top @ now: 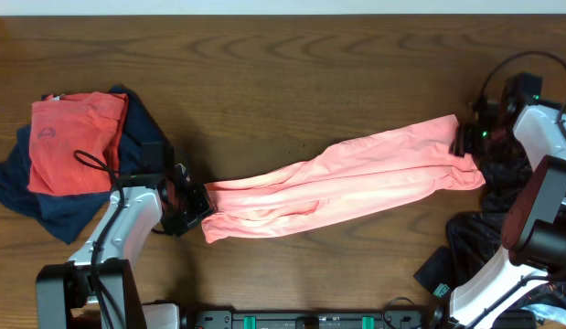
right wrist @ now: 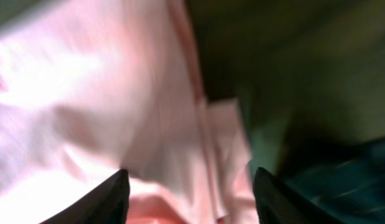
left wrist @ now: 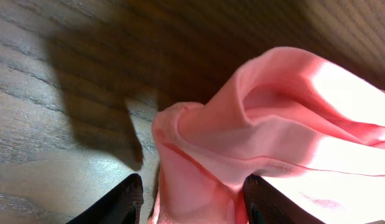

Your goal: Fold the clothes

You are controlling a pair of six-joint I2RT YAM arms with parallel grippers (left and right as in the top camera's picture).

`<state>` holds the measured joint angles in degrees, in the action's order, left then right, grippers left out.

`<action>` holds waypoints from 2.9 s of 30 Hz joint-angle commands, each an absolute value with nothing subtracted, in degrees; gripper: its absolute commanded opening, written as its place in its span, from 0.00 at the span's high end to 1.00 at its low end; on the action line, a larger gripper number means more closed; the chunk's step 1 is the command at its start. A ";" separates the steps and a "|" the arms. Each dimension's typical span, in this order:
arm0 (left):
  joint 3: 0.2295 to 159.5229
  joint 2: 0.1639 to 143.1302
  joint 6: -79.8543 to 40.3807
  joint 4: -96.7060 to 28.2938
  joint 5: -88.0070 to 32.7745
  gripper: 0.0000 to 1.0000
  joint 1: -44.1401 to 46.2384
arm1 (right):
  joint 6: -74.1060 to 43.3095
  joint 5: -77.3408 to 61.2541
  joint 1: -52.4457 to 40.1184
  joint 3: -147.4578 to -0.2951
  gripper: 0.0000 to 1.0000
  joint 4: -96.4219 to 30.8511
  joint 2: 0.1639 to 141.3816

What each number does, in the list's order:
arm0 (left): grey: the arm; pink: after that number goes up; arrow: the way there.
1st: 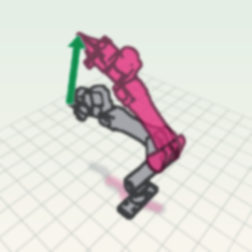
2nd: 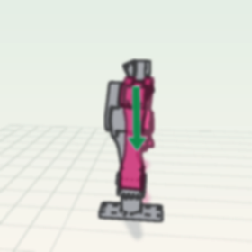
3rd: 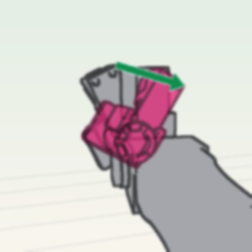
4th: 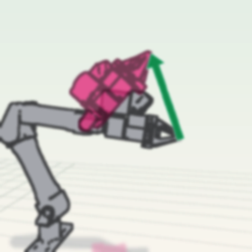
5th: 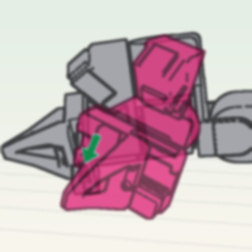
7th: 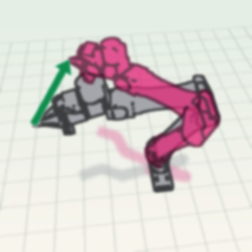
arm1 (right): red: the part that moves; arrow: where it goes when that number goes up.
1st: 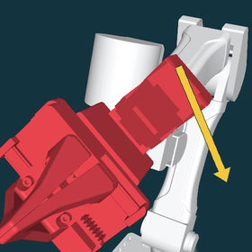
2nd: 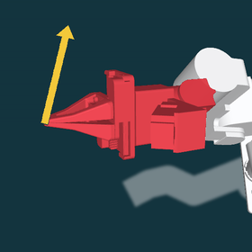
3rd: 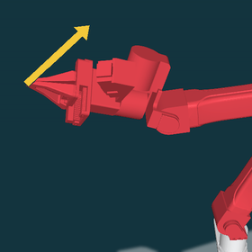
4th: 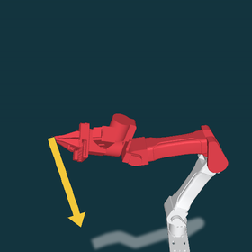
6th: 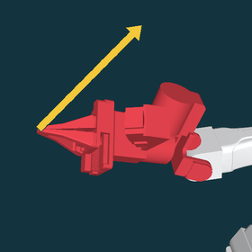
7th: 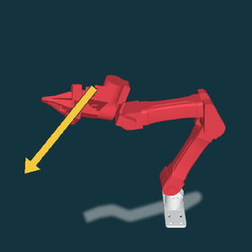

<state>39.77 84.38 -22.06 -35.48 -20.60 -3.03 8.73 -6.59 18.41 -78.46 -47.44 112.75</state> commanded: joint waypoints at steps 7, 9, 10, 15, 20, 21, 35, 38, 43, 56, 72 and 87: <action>39.42 84.99 -21.71 -35.46 -19.88 0.46 -3.42 | 12.95 -6.07 18.46 -78.87 0.30 -47.13 114.98; 39.42 84.99 -21.71 -35.46 -19.88 0.46 -3.42 | 12.95 -6.37 18.46 -78.76 0.30 -47.16 115.77; 39.42 84.99 -21.71 -35.46 -19.88 0.46 -3.42 | 12.93 -6.52 18.46 -78.72 0.30 -47.13 116.20; 39.42 84.99 -21.71 -35.48 -19.88 0.46 -3.42 | 12.95 -6.52 18.46 -78.35 0.30 -47.13 116.75; 39.42 84.99 -21.71 -35.46 -19.88 0.46 -3.42 | 12.95 -8.08 18.46 -76.40 0.31 -46.54 117.10; 39.42 84.99 -21.71 -35.46 -19.88 0.46 -3.42 | 12.95 -8.60 18.46 -75.99 0.32 -46.26 117.10; 39.57 84.51 -21.67 -35.46 -19.86 0.35 -3.49 | 12.14 -6.42 18.46 -81.62 0.99 -51.11 115.00; 39.62 84.42 -21.69 -35.48 -19.88 0.35 -3.46 | 10.11 -6.52 18.04 -85.80 0.99 -54.94 113.32; 39.62 84.42 -21.69 -35.46 -19.86 0.35 -3.46 | 9.69 -8.38 13.98 -88.79 0.99 -61.36 110.78; 39.59 84.44 -21.69 -35.51 -19.88 0.34 -3.46 | -0.27 -8.43 -8.91 -88.75 0.99 -68.66 110.63; 39.59 84.44 -21.69 -35.68 -19.88 0.34 -3.46 | -6.79 -8.40 -26.02 -86.43 0.99 -67.37 110.76; 39.59 84.44 -21.67 -35.92 -19.88 0.34 -3.46 | -3.29 -20.62 -29.30 -86.43 0.57 -64.82 110.76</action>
